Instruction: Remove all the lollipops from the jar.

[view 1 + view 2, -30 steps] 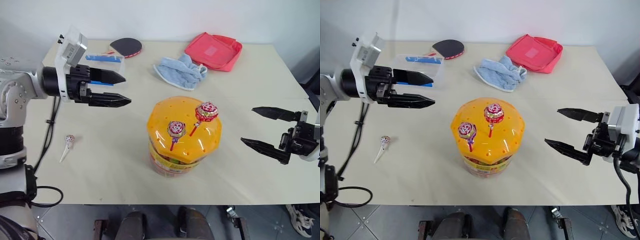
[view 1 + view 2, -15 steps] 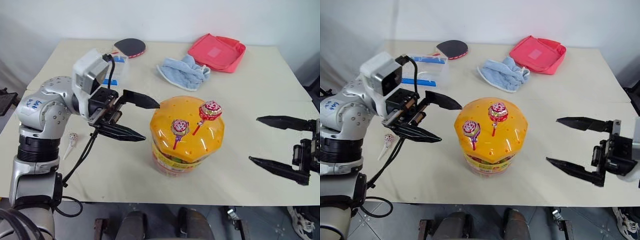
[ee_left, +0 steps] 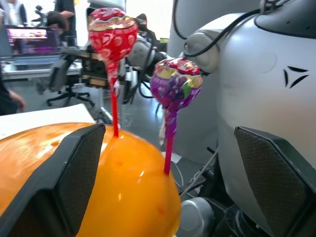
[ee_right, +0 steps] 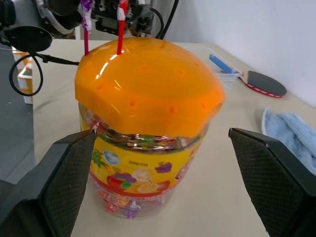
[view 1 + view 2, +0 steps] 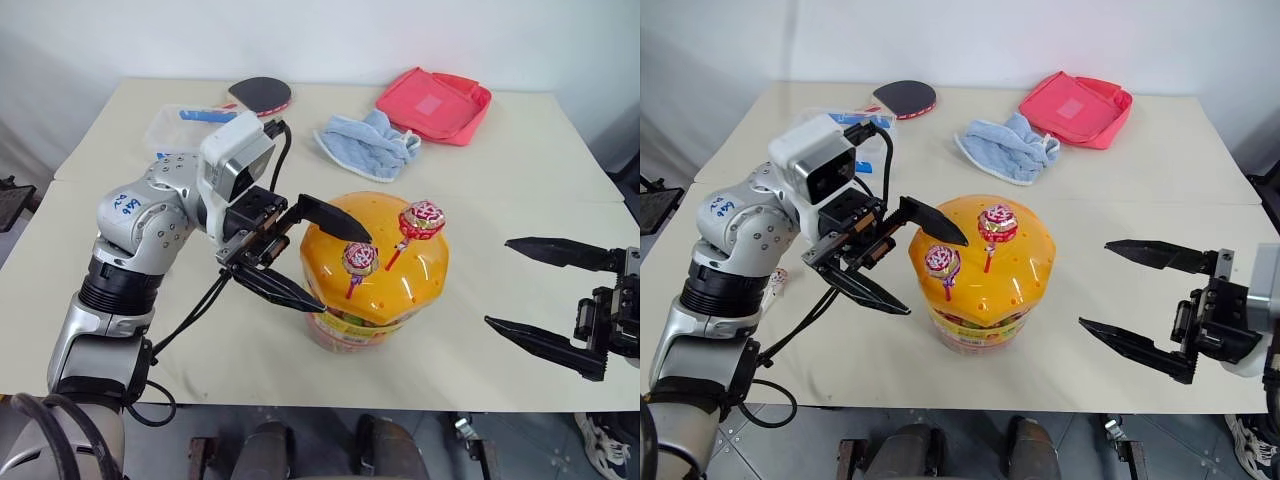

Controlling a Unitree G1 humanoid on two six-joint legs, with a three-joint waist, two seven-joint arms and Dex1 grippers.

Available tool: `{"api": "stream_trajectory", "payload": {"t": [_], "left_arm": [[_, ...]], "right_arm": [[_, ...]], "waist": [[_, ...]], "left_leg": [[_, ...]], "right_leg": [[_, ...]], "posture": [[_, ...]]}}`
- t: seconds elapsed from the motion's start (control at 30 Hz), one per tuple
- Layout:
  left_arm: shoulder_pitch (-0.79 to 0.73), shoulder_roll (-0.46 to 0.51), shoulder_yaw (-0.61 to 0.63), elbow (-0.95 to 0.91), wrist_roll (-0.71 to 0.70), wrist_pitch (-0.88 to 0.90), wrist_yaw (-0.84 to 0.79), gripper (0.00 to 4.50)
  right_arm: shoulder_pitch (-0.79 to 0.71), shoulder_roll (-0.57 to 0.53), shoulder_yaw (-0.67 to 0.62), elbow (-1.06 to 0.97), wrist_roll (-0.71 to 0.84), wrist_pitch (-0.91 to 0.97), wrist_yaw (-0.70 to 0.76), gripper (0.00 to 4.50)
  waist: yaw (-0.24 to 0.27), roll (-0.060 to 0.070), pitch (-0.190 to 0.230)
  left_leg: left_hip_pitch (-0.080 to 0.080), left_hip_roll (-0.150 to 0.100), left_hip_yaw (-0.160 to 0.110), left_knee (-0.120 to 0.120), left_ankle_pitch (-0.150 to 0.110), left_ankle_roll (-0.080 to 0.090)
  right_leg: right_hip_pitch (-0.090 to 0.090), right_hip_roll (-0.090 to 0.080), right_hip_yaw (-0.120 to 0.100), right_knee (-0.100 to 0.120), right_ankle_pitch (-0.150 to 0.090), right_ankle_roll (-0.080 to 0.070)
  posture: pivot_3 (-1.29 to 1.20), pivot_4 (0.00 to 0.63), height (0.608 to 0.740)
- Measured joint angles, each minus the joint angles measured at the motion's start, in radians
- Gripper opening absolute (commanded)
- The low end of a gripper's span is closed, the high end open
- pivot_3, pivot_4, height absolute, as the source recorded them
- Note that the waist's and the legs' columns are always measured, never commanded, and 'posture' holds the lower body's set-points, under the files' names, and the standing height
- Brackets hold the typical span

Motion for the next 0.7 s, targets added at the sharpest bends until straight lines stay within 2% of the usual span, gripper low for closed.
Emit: {"api": "stream_trajectory", "payload": {"t": [0.17, 0.27, 0.57, 0.7], "left_arm": [[-0.029, 0.012, -0.04, -0.028, 0.031, -0.036, 0.0, 4.45], [-0.036, 0.02, -0.059, -0.055, 0.046, -0.051, 0.0, 3.88], [-0.035, 0.019, -0.063, -0.07, 0.068, -0.027, 0.0, 1.38], [-0.036, 0.015, -0.056, -0.067, 0.071, -0.02, 0.001, 0.11]], "right_arm": [[0.006, 0.005, 0.0, 0.0, -0.012, -0.004, -0.013, 4.5], [0.006, 0.009, 0.0, 0.0, -0.021, -0.009, -0.023, 4.5], [0.009, 0.016, 0.0, 0.0, -0.028, -0.021, -0.031, 4.5], [0.009, 0.016, -0.004, 0.001, -0.028, -0.022, -0.029, 4.5]], "waist": [[0.003, 0.0, 0.0], [0.007, 0.0, 0.0], [0.008, 0.0, 0.0], [0.008, 0.0, 0.0]], "left_leg": [[0.0, 0.0, 0.0, 0.0, 0.0, 0.0], [0.001, 0.0, 0.0, 0.0, 0.0, 0.001], [0.0, 0.0, 0.0, 0.001, 0.0, 0.001], [0.0, 0.0, 0.0, 0.001, 0.0, 0.001]], "right_leg": [[0.001, 0.0, 0.0, 0.0, 0.0, 0.0], [0.001, 0.0, 0.0, -0.001, 0.0, 0.0], [0.001, 0.0, 0.0, -0.001, 0.0, 0.0], [0.001, 0.0, 0.0, -0.001, 0.0, 0.0]], "posture": [[0.0, 0.15, 0.74], [0.0, 0.15, 0.74], [0.0, 0.15, 0.74], [0.0, 0.15, 0.74]]}}
